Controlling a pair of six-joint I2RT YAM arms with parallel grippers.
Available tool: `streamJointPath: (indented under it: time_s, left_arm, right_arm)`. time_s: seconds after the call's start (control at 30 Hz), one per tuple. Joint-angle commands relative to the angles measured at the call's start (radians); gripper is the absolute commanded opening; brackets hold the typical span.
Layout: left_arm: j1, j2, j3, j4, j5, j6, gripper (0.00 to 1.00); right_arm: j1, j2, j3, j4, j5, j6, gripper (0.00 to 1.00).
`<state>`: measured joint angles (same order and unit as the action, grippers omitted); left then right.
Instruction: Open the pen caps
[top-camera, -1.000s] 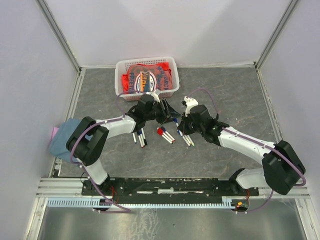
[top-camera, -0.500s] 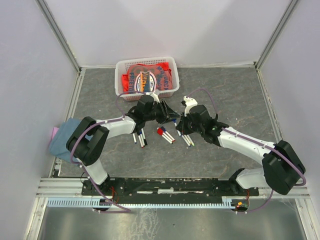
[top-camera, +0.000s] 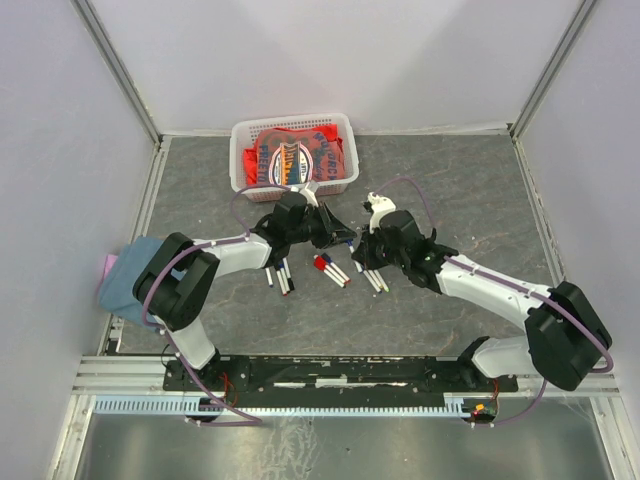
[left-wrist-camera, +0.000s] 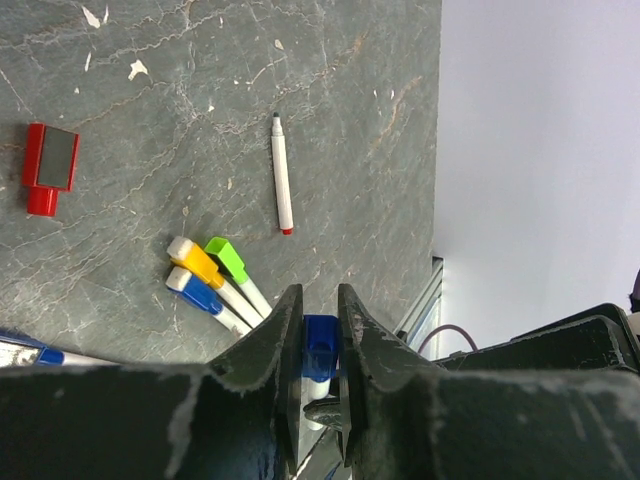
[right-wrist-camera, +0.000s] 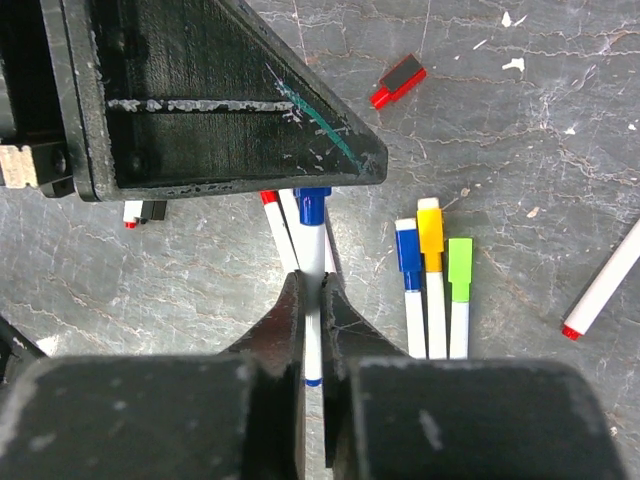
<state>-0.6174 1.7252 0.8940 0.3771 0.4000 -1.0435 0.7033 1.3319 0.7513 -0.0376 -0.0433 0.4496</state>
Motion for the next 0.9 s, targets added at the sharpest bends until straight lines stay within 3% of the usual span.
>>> streamJointPath:
  time_s: [0.0, 0.1, 0.3, 0.47, 0.7, 0.87]
  left_arm:
    - [-0.013, -0.008, -0.004, 0.088, 0.059, -0.035, 0.03]
    - [-0.012, -0.008, -0.012, 0.167, 0.095, -0.059, 0.03]
    - [-0.01, 0.001, -0.018, 0.276, 0.167, -0.104, 0.03]
    - [0.001, -0.012, -0.022, 0.269, 0.167, -0.093, 0.03]
    - [0.004, 0.012, 0.059, 0.076, 0.008, -0.041, 0.03]
    - [0.004, 0.037, 0.186, -0.114, -0.162, -0.012, 0.03]
  right_arm:
    - [0.004, -0.051, -0.018, 0.062, 0.006, 0.022, 0.14]
    - [0.002, -0.057, -0.031, 0.085, -0.018, 0.034, 0.26]
    - [-0.009, -0.056, -0.049, 0.128, -0.065, 0.061, 0.27]
    - [-0.021, -0.063, -0.06, 0.132, -0.072, 0.063, 0.02]
    - [-0.019, 0.007, -0.023, 0.026, 0.015, -0.006, 0.01]
    - [0.058, 0.06, 0.017, -0.077, 0.234, -0.09, 0.01]
